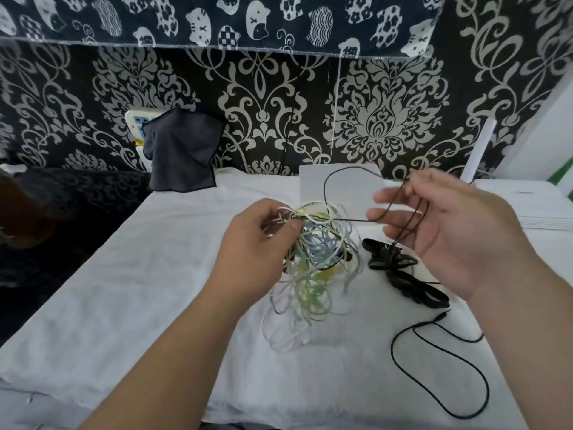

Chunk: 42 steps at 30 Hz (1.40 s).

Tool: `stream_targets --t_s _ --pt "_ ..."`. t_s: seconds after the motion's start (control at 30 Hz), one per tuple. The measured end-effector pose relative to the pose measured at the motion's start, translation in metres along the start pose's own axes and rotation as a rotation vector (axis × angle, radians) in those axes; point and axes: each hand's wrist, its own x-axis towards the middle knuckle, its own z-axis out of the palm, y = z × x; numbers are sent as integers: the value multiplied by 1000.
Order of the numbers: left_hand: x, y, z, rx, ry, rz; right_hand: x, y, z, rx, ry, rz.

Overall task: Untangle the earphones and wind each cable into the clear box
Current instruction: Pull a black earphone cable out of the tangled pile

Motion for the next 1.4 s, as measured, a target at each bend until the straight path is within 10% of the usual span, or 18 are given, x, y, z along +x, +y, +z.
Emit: stream_targets --t_s 0.2,0.4,0.63,0.97,1.2,1.3,1.4 --pt "7 -7 -5 229 179 -23 9 17 -6 -31 217 67" --pt "7 -17 -11 632 40 -14 2 1 0 160 16 -25" --pt "10 -9 -28 -46 -67 -334 9 -2 -13 261 209 30" --pt "15 -10 -22 -528 504 -459 4 -2 -4 139 202 -70" --pt "9 -22 -26 582 -42 -191 0 14 3 -63 97 29" --pt "4 -17 -18 1008 102 -46 -2 14 9 12 -12 38" --pt "4 -9 -10 882 211 317 -7 12 13 50 -175 35"
